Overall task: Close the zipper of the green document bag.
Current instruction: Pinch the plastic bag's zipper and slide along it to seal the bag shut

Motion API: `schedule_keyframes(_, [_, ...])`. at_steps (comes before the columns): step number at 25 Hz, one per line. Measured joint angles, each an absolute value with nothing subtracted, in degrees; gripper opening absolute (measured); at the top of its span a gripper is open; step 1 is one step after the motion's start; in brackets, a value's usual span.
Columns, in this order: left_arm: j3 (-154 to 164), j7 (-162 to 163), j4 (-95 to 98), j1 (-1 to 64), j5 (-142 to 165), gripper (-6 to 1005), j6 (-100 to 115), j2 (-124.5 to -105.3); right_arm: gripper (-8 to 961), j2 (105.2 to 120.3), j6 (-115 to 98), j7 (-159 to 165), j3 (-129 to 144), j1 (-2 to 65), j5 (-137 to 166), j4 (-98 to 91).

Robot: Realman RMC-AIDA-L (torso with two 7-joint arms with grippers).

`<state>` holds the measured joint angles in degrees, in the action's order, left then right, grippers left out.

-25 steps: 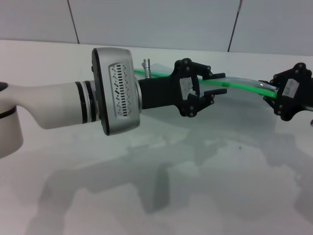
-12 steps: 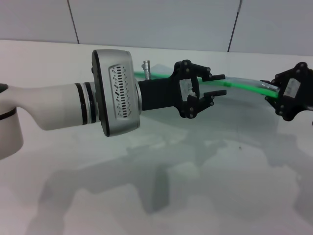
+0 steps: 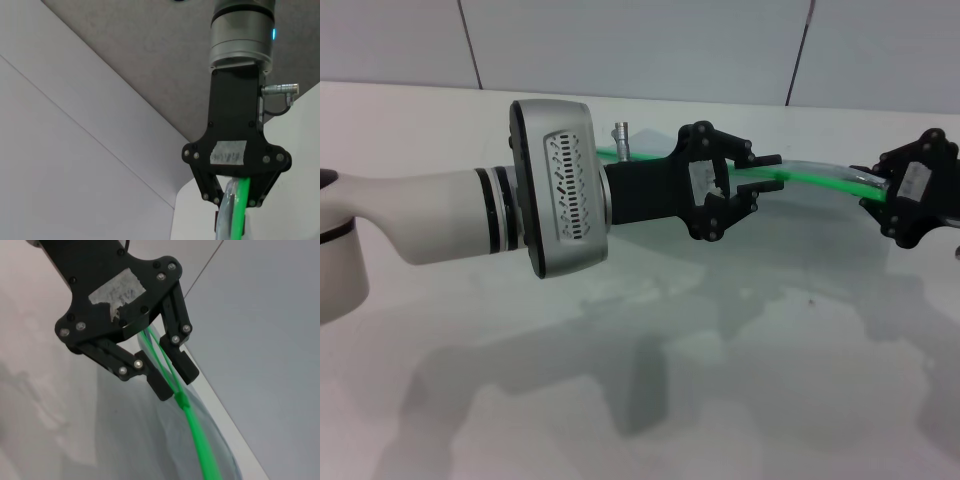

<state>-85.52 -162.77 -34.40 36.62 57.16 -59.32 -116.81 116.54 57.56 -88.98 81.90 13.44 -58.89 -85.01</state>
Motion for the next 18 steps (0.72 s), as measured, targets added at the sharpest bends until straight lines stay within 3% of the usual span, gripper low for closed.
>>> schedule_keyframes(18, [-85.5, -162.8, -34.5, 37.1, 57.2, 141, -59.3, -116.81, 54, 116.54, 57.8, -88.2, 82.3, 13.3, -59.1, -86.5])
